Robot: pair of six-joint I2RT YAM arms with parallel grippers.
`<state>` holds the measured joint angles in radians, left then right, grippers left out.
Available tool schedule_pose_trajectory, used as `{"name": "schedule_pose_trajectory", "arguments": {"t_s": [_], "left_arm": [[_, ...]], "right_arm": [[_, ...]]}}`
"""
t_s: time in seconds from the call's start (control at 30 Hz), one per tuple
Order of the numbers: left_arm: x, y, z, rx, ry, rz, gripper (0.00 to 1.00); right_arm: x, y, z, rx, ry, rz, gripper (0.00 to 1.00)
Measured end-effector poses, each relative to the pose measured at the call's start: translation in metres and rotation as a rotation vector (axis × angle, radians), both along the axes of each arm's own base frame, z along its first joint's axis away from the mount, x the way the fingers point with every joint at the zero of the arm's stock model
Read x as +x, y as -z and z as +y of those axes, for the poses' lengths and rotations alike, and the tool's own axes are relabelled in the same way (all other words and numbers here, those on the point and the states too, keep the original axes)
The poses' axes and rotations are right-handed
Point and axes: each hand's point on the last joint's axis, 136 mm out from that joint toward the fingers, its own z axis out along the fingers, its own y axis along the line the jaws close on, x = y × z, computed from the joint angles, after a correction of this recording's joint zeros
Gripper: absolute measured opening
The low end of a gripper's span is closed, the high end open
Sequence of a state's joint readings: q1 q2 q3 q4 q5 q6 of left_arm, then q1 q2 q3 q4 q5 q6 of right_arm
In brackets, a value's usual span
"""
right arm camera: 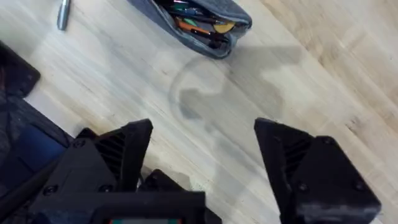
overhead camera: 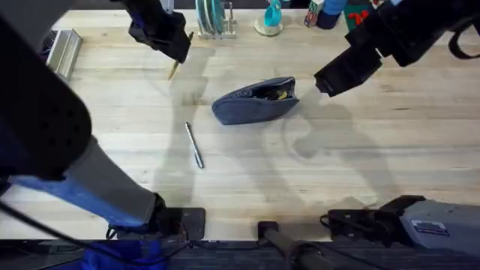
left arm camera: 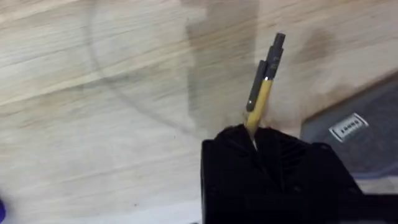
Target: Unzip the bag, pick up the pens from the table one at a time and place them inside, then zip the bag closed.
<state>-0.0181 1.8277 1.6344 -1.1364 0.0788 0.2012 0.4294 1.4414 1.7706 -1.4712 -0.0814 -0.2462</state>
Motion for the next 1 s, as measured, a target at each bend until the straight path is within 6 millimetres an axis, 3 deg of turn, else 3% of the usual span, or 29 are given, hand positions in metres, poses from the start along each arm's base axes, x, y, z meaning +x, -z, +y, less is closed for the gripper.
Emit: {"name": "schedule_pose_trajectory", "arguments": {"t_s": [0.23, 0.67, 0.7, 0.73, 0.87, 1.0], "left_arm": [[-0.014, -0.023, 0.000, 0.000, 0.000, -0.023, 0.043], [-0.046, -0.092, -0.003, -0.013, 0.037, -0.177, 0.043], [-0.063, -0.098, -0.010, -0.035, 0.116, -0.160, 0.043], [-0.067, -0.098, -0.013, -0.040, 0.140, -0.156, 0.043], [-0.074, -0.099, -0.027, -0.056, 0.237, -0.151, 0.043], [-0.079, -0.101, -0.052, -0.091, 0.377, -0.162, 0.043]], "right_arm": [[0.000, 0.000, 0.000, 0.000, 0.000, 0.000, 0.996], [0.000, 0.000, 0.000, 0.000, 0.000, 0.000, 0.996], [0.000, 0.000, 0.000, 0.000, 0.000, 0.000, 0.996], [0.000, 0.000, 0.000, 0.000, 0.000, 0.000, 0.996], [0.000, 0.000, 0.000, 0.000, 0.000, 0.000, 0.995], [0.000, 0.000, 0.000, 0.000, 0.000, 0.000, 0.996]]}}
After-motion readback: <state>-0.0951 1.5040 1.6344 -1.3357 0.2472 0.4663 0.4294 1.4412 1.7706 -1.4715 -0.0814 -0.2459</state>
